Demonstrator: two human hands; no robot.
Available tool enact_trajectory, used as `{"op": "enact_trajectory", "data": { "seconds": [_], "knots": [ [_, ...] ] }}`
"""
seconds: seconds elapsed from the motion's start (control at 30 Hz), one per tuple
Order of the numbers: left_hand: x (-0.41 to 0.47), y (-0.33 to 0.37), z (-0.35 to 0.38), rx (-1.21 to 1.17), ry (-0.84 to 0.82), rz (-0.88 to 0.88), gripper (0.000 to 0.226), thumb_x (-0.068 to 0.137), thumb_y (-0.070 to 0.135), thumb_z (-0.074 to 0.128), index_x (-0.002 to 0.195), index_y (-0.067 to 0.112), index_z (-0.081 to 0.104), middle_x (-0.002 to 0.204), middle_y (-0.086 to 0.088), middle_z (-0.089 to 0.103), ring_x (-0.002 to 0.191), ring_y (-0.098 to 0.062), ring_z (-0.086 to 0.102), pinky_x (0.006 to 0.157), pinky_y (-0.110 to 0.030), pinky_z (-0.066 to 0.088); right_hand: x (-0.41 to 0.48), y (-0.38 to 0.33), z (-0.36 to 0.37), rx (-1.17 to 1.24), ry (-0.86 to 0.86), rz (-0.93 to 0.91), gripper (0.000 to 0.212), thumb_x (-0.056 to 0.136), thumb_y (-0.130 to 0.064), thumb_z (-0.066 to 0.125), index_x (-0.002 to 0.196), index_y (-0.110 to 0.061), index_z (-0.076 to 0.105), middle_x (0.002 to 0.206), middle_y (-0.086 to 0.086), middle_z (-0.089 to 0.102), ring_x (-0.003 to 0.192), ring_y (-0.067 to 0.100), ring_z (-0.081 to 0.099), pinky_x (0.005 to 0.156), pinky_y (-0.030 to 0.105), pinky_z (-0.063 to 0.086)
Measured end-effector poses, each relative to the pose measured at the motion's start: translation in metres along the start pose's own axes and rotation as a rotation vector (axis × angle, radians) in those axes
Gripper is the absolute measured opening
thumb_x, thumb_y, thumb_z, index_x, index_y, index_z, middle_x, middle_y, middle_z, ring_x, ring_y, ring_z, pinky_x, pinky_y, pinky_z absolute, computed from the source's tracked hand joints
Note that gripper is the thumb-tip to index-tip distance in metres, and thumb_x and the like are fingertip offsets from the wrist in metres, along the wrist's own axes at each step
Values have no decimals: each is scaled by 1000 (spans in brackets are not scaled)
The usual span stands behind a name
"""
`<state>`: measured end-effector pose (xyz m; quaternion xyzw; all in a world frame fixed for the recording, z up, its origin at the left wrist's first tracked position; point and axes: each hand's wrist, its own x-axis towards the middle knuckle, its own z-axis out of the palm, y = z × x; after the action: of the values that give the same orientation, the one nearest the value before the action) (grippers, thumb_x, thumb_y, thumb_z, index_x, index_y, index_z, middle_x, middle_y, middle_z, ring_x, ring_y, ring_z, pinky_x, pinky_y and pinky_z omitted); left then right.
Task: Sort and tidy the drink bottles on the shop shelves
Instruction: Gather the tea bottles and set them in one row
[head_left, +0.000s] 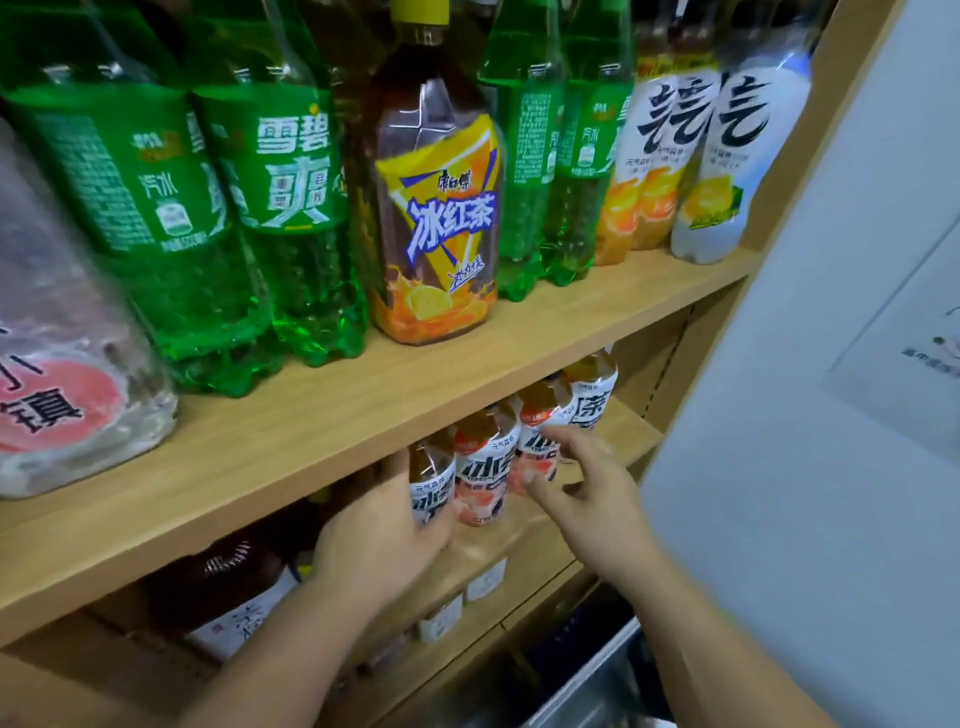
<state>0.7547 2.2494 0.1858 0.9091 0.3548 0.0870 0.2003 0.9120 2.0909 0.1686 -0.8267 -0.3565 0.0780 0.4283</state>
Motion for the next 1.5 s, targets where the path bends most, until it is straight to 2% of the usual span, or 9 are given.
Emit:
{"op": "enact_trajectory", "data": {
  "seconds": [0.1,0.23,0.37,0.57,0.7,0.8,1.03,1.27,1.5],
  "knots": [
    [6,9,1,27,-51,-36,81,94,64,52,146,32,0,74,15,53,77,-13,66,62,-29,53,27,-5,2,-70,-51,-75,54,93,-47,68,140,-25,52,135,-12,51,125,5,47,102,26,45],
    [7,23,1,39,-31,-105,90,92,59,59,155,28,3,106,7,67,90,-18,68,68,-31,54,51,-15,6,-245,-143,-140,37,94,-48,66,91,-18,44,88,-8,42,92,16,46,75,33,42],
    [13,29,9,93,40,-146,100,90,53,65,157,26,-3,115,-2,67,89,-23,68,64,-31,50,63,-12,11,-394,-257,-199,44,94,-54,64,91,-20,38,78,-14,28,95,17,44,71,28,32],
    [6,29,18,43,153,-179,107,84,37,79,162,32,5,84,1,62,74,-19,65,63,-29,42,61,5,11,-343,-194,-248,55,77,-56,81,104,-20,50,102,-7,38,92,14,50,72,28,46],
    [-4,30,28,-94,323,-185,125,67,26,93,162,27,12,130,-10,63,119,-29,61,91,-36,53,49,23,16,-249,-106,-358,80,66,-57,88,130,-18,59,123,-6,44,107,13,58,85,32,57],
    [-17,32,35,-144,317,-215,110,65,28,94,156,18,33,137,-7,53,134,-27,47,108,-35,42,41,35,13,-158,-78,-379,86,63,-57,88,136,-27,55,131,-10,46,120,11,53,96,32,53],
    [-26,27,52,-123,335,-108,96,66,29,94,148,26,44,130,3,53,127,-20,51,107,-40,46,29,55,13,-114,-160,-343,95,59,-57,92,136,-39,41,131,-21,53,127,9,46,106,30,43],
    [-27,31,58,-251,335,-93,94,67,18,94,144,36,44,125,16,44,117,-1,45,102,-22,41,24,65,16,148,-192,-225,98,63,-35,97,144,-41,42,136,-23,49,128,-4,46,106,21,45],
    [-18,46,65,-272,323,0,80,66,21,92,132,34,49,124,18,49,115,1,49,95,-13,42,9,74,-2,266,-109,-114,91,57,-44,95,134,-46,45,127,-30,52,120,-11,50,99,18,46]
  ]
}}
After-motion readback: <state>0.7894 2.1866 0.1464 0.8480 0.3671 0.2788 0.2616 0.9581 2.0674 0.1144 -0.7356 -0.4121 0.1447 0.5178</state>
